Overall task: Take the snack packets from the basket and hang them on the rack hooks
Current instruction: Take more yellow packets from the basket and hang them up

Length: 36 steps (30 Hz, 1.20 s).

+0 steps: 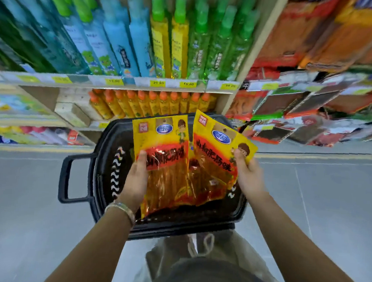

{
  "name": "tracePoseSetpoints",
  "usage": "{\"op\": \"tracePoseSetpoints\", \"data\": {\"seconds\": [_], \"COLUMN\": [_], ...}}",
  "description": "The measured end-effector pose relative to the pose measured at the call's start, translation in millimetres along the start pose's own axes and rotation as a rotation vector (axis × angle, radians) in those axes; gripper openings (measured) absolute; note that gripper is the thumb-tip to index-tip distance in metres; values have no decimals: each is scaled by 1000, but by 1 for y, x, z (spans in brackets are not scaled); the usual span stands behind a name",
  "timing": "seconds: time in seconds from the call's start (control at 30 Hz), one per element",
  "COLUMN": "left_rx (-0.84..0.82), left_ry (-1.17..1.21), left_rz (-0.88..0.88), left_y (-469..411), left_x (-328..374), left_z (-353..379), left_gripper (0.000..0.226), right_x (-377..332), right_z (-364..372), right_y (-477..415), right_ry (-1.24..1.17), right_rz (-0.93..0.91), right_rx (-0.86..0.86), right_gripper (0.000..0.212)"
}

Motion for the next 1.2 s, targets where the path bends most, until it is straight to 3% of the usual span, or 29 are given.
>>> {"op": "tracePoseSetpoints", "data": {"seconds": [0.13,0.2,0.3,0.33,0.6,0.67,0.77,1.0,1.2], "left_rx": [-76,-81,-141,-154,-326,-376,-410,-426,-346], "left_ry": [-134,-148,-127,-139,-211,-238,-251,-288,-362], "left_rz": [130,211,321,352,442,402,336,320,476], "left_y": [20,31,49,56,105,117,134,153,145], "left_x": [44,57,72,75,20,-3,-27,-27,31], "left_z": [41,65,116,134,288,321,363,446,518], "left_gripper": [117,99,42,34,16,15,20,6,41], "right_x": [-17,-17,-11,-4,121,152,180,198,183], "right_z": [-57,-89,-142,-160,-297,-328,-367,-429,-497], "right_y": [25,35,47,49,84,90,106,115,47], "right_ry": [-104,-163,-203,-191,-73,-36,-67,-256,-194], "right_rz": [-109,-144,-145,-132,151,262,277,299,195], "right_rx": [258,367,475,485,538,493,495,554,628], "right_gripper": [24,27,25,24,22,36,29,21,23]}}
Point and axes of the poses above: each hand's wrist, its own y-axis away from the middle knuckle, its own z-axis out of the palm, x = y × z, the point moved 2 cm from there along -y, towards the middle knuckle, and after that the axes turned 2 degrees about z, right-handed, at the moved point
